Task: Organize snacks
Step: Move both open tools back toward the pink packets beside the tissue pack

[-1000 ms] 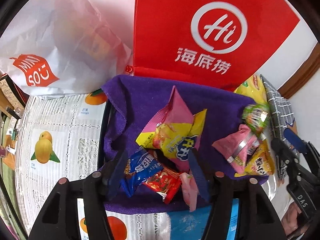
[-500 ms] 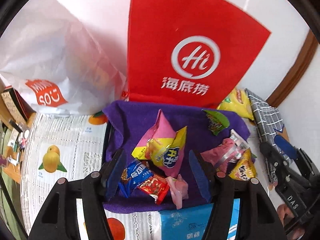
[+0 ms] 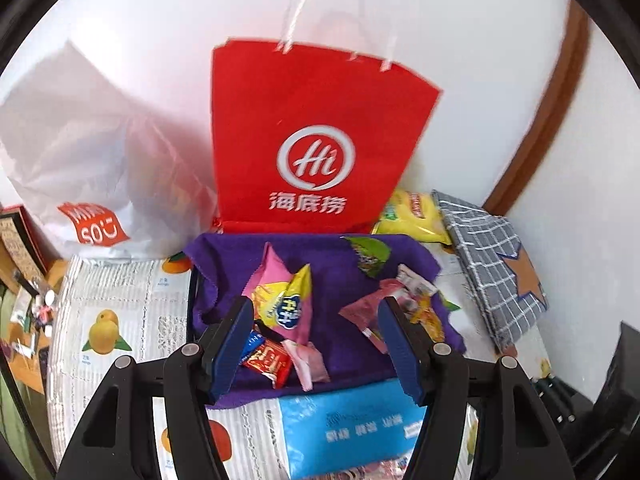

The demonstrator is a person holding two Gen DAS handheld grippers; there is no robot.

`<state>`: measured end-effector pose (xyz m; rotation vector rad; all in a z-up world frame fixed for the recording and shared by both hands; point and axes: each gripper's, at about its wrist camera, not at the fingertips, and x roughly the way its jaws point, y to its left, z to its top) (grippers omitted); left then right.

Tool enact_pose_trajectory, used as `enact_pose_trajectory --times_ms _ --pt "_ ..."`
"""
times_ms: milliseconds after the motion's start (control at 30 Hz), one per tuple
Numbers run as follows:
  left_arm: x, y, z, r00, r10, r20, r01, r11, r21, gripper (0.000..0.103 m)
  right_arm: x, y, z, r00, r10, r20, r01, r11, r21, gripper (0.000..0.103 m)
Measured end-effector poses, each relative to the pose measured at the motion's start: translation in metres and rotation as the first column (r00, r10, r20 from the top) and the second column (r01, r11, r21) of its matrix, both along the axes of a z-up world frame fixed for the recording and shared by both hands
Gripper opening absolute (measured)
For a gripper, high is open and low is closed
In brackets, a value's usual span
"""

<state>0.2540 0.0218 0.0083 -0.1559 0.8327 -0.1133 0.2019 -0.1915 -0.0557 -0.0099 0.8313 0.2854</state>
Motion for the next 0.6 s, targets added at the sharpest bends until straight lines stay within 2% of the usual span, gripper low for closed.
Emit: enact_pose_trajectory --times_ms 100,200,400,600 --pt "-0.02 -0.005 0.011 0.999 -0.022 0.035 0.022 1.0 0.007 0.072 -0.02 -0.003 -0.004 1.0 -0.002 -0.01 0.002 1.0 -0.004 0.047" --pt "-0.039 -0.003 0.009 0.999 -0.026 0.033 0.025 0.999 0.028 0.072 -0.033 -0.003 -0.014 1.0 0.013 -0.022 -0.013 1.0 0.002 0.056" --pt "-0.071 0.021 -0.014 1.0 0.021 -0.004 -0.021 0.998 0.062 0.072 -0.047 0.006 -0.05 0.995 0.045 -0.085 -0.044 0.999 0.009 0.056" --pt "-0.109 0.041 -0.038 0.999 0.037 -0.006 -0.036 0.996 0.088 0.072 -0.052 0.009 -0.081 0.987 0.077 -0.141 -0.063 0.993 0.097 0.056"
